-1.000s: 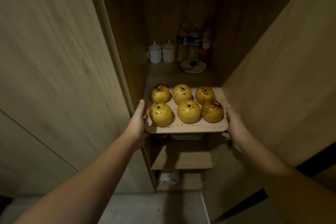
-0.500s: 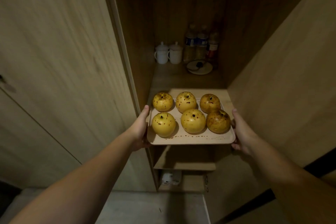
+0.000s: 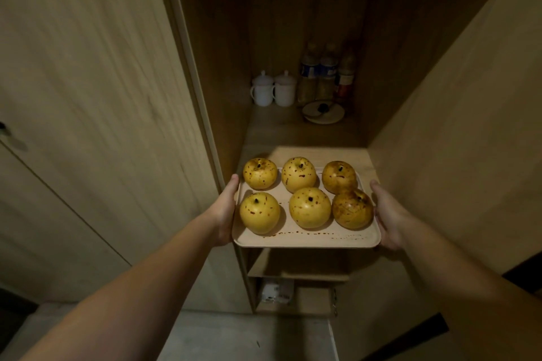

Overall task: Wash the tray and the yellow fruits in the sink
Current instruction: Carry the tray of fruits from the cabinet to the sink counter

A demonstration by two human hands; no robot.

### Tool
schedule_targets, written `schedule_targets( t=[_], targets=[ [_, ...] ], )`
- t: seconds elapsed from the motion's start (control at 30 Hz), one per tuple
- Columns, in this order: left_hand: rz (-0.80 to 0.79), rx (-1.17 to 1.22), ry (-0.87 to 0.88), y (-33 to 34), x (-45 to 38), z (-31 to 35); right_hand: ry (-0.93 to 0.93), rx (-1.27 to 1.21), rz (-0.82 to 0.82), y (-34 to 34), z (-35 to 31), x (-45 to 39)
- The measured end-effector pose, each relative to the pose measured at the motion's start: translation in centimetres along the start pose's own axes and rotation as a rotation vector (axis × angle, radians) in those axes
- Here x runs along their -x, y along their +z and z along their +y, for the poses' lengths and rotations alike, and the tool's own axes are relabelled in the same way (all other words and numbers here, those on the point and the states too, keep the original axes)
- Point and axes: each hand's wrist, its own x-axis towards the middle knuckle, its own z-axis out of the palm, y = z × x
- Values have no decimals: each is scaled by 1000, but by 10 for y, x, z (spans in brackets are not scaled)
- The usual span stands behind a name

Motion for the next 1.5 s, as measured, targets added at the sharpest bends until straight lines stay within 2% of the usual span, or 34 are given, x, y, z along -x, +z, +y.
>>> schedule_targets(
  t=[0.27,0.57,0.93,1.27,1.5],
  targets=[
    [43,4,-62,4,-1,-3,5,32,95,4,-3,-1],
    [75,102,39,12,4,-14,13,67,131,9,3,7],
    [-22,137,118,9,28,-36,20,-16,112,3,30,30],
    [-67,107,166,-7,81,-60,-37,-53,109,14,72,85],
    [-33,124,110,-54,138,-69,-49,-40,90,59,101,122]
  ],
)
